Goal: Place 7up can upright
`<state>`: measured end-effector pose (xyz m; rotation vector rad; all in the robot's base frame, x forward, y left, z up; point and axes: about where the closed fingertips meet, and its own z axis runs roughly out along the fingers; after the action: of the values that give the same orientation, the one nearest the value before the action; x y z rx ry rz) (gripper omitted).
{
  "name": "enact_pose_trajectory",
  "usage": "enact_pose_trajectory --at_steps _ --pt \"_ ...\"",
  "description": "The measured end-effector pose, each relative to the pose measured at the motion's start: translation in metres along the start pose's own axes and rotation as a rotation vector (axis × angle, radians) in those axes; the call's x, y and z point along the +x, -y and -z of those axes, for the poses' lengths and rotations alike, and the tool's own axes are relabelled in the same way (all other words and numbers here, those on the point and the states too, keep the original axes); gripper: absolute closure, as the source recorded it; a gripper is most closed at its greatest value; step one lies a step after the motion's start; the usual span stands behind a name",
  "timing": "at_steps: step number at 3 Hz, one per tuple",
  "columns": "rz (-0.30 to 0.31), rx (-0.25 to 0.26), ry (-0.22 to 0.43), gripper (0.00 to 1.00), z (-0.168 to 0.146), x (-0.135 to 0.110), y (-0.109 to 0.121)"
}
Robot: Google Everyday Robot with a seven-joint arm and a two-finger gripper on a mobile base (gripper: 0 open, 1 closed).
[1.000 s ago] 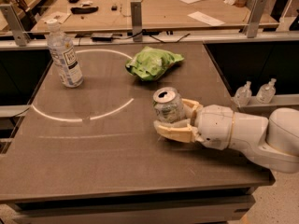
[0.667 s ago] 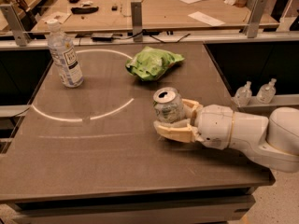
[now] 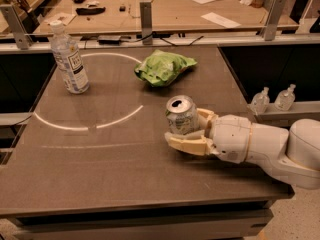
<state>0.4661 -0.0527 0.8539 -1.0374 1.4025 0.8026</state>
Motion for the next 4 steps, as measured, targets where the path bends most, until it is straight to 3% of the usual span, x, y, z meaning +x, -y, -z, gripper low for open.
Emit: enact_pose_trajectory --at_steps 1,2,4 --pt "0.000 0.000 0.000 0.14 0.000 -0.002 0.000" --pt "0.001 0.023 0.008 0.00 0.008 0.004 -0.006" --pt "0.013 0.047 -0.013 0.00 0.037 0.009 -0.005"
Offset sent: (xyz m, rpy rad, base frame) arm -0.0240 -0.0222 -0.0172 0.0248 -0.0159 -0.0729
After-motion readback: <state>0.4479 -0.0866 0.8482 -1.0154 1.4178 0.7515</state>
